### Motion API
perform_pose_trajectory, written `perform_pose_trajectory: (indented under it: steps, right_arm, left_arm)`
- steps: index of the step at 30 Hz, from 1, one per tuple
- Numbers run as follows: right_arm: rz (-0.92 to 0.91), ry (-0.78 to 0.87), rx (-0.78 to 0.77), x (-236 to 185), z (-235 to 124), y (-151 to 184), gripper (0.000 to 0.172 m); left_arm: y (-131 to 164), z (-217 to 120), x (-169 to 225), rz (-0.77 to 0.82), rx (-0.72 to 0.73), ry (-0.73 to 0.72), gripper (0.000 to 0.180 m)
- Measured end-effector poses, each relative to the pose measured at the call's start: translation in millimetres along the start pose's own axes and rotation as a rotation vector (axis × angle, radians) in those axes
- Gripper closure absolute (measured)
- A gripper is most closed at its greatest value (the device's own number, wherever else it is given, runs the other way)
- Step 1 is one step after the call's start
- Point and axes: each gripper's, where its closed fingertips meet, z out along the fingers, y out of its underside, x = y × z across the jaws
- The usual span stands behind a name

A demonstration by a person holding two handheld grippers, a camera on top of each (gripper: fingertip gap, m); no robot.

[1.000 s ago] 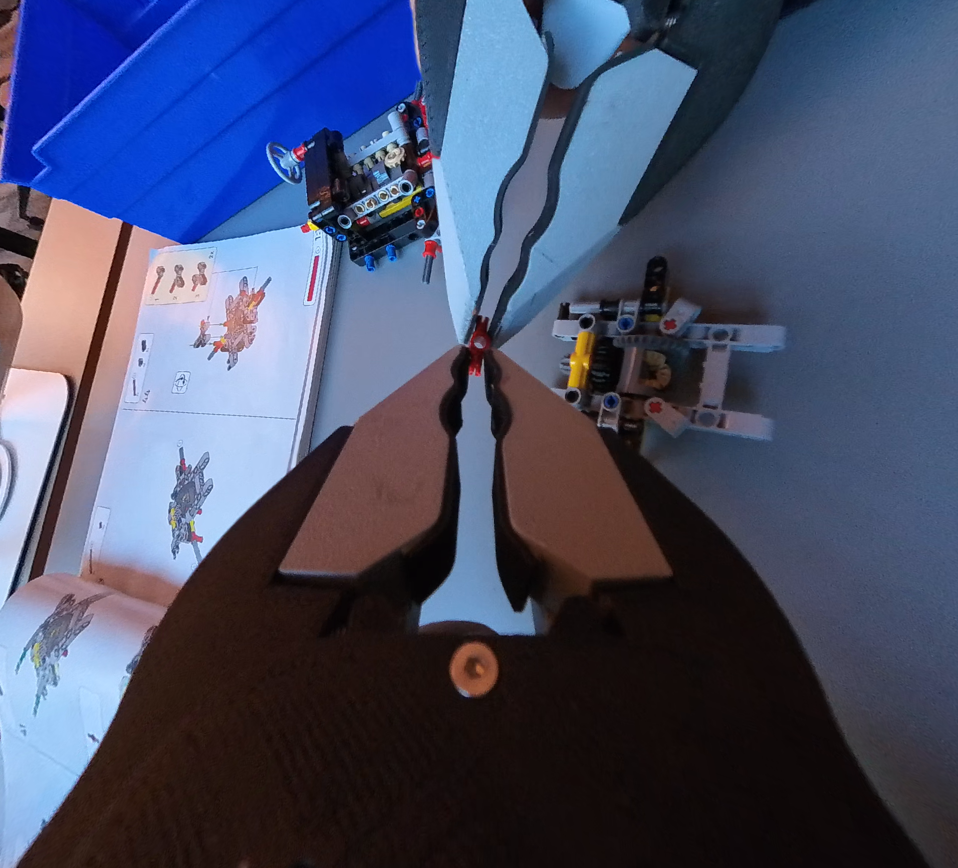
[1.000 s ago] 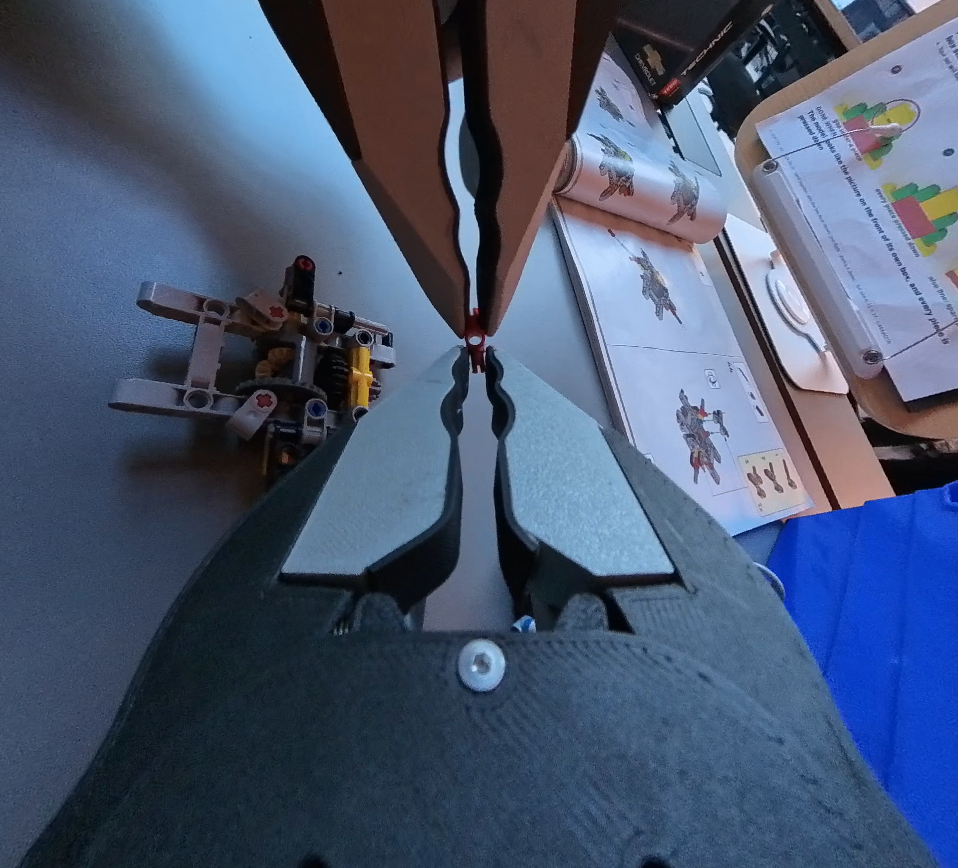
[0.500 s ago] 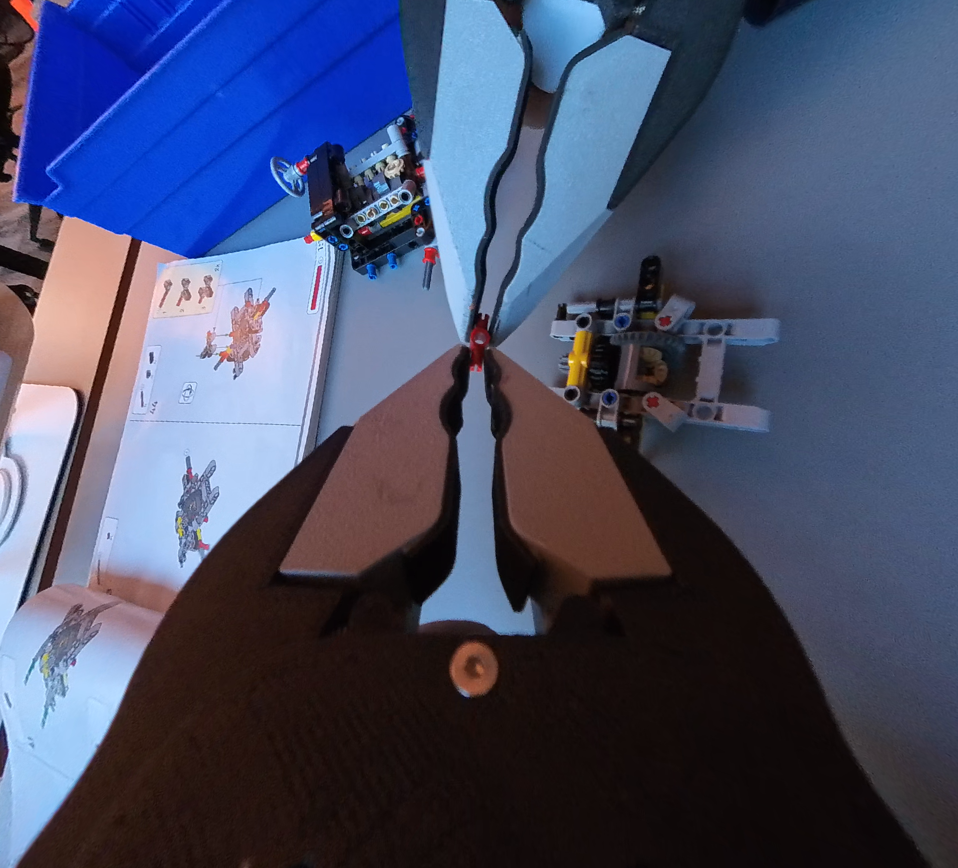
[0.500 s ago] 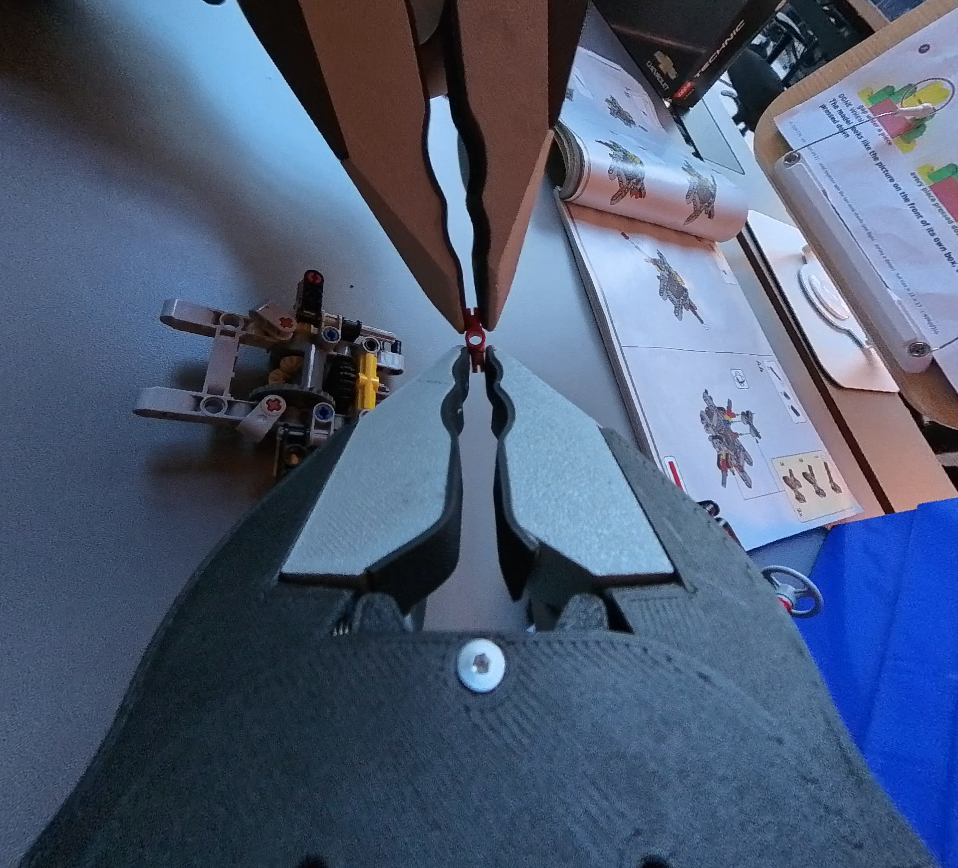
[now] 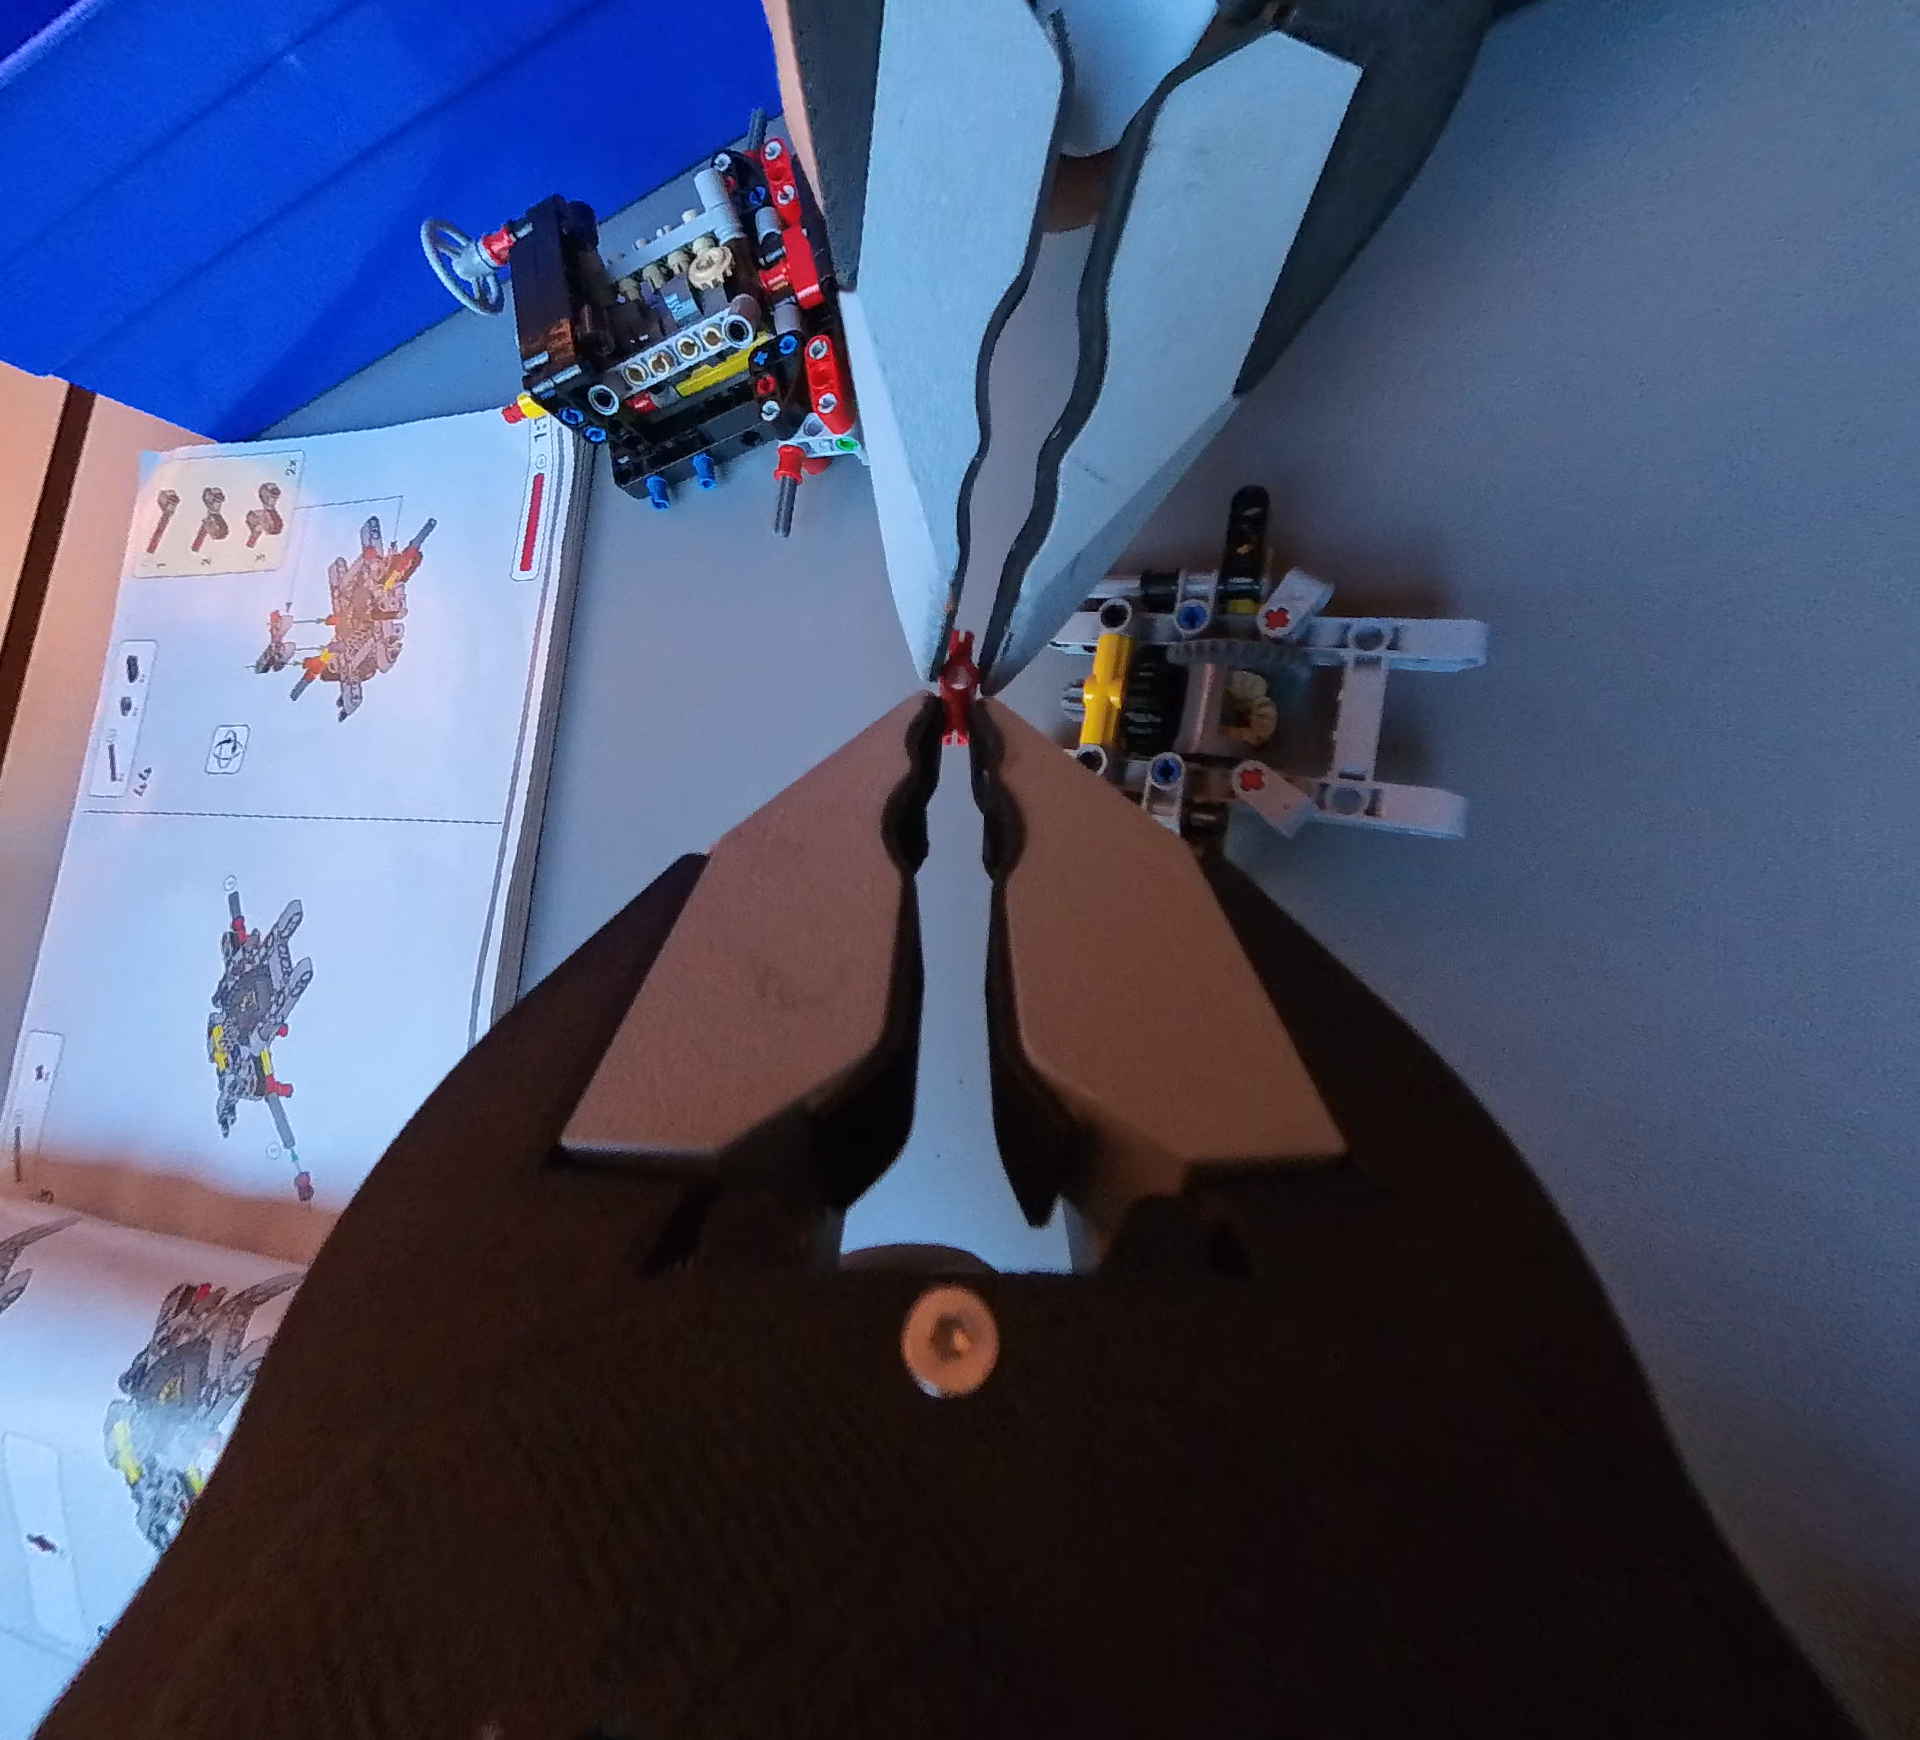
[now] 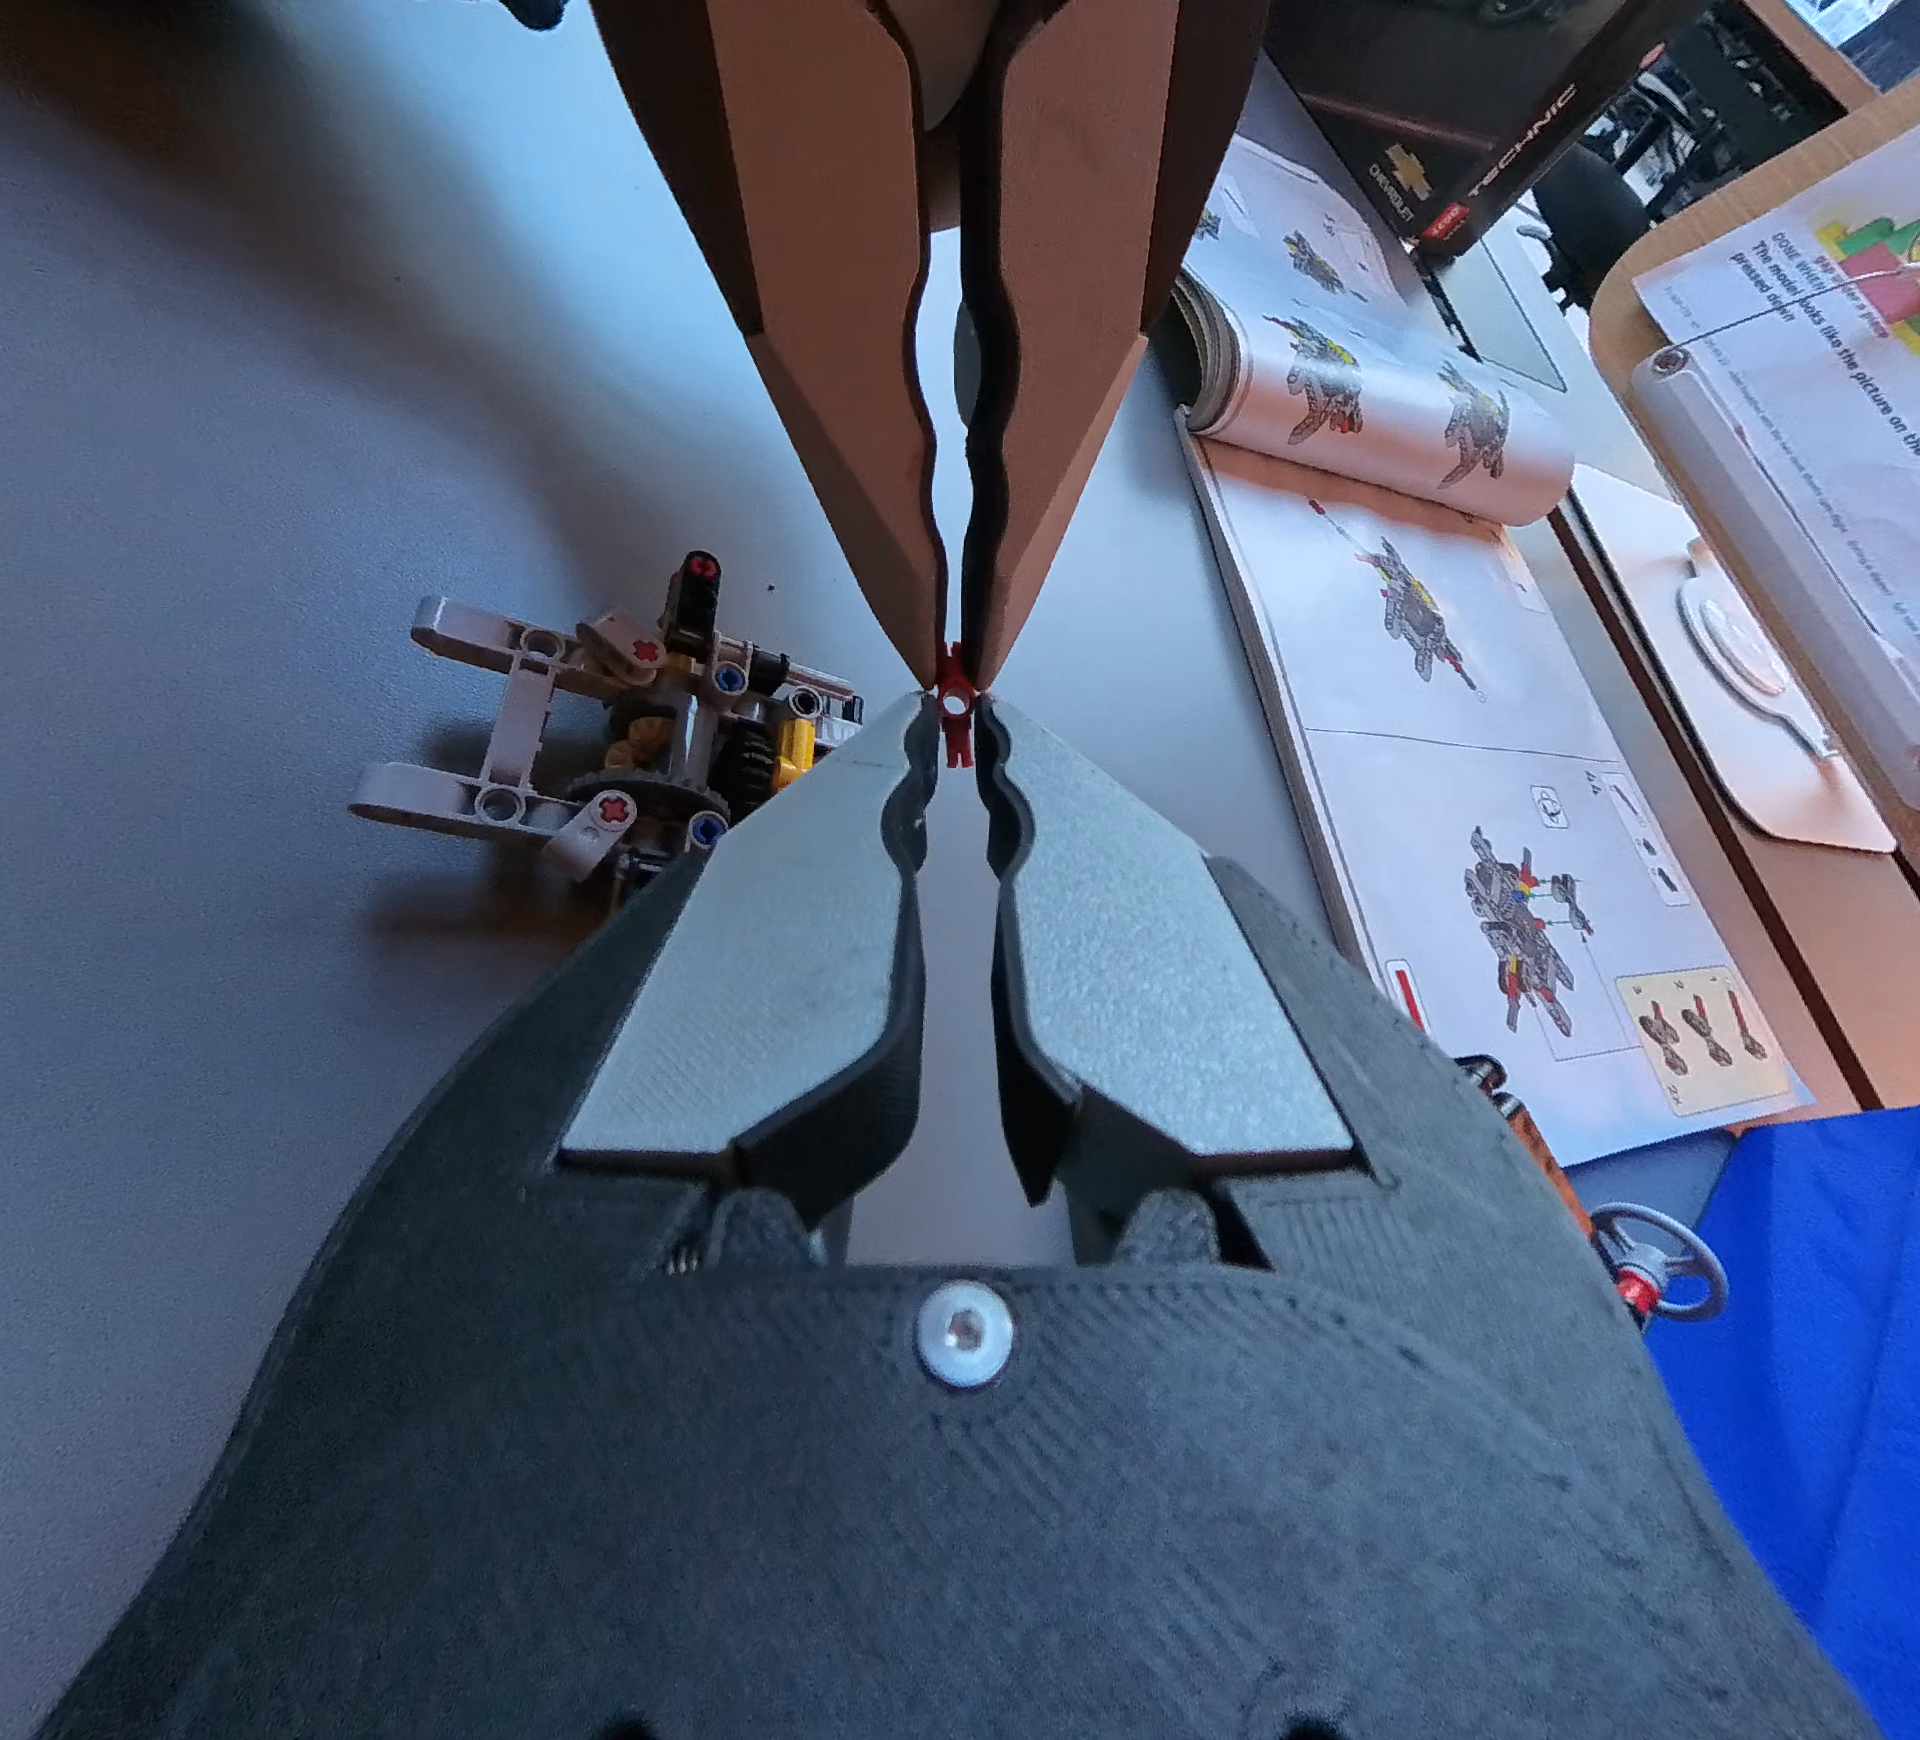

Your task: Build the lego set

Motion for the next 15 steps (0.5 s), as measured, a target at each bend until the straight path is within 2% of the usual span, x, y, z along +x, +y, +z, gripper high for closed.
perform_pose_trajectory:
  steps: [15]
  right_arm:
    - [0.003, -0.017, -0.005, -2.8, 0.4, 0.4, 0.167]
  left_arm:
    - [-2.0, -1.1, 2.9, -0.003, 0.006, 0.016, 0.178]
